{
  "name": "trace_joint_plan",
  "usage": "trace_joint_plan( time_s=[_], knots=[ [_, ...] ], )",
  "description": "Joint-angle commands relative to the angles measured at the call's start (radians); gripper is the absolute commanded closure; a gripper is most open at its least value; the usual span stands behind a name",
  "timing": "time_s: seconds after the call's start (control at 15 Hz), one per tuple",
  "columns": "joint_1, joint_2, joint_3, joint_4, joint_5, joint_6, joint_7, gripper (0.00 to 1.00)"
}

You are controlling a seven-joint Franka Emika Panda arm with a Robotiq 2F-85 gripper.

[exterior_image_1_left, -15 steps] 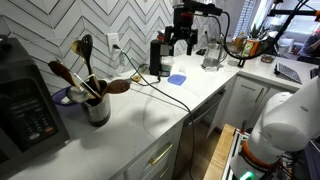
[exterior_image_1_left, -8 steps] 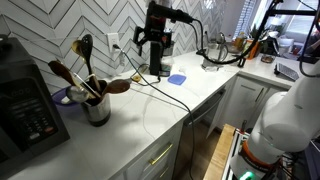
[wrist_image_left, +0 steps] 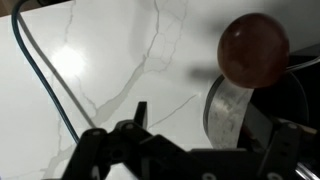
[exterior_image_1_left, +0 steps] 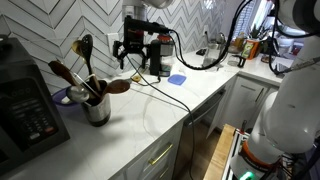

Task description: Move the silver object forward

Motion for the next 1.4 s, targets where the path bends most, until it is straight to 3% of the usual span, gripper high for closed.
trace_joint_plan(
  time_s=[0.0,0.33,1.33],
  knots=[
    [0.026,0.002,-0.028,0.01,0.0,-0.007,-0.003,0.0],
    [0.039,0.08,-0.033,0.078,-0.023,0.025,0.094,0.0],
    [0.165,0.437,-0.062,0.434,-0.09,-0.116,0.177,0.0]
  ],
)
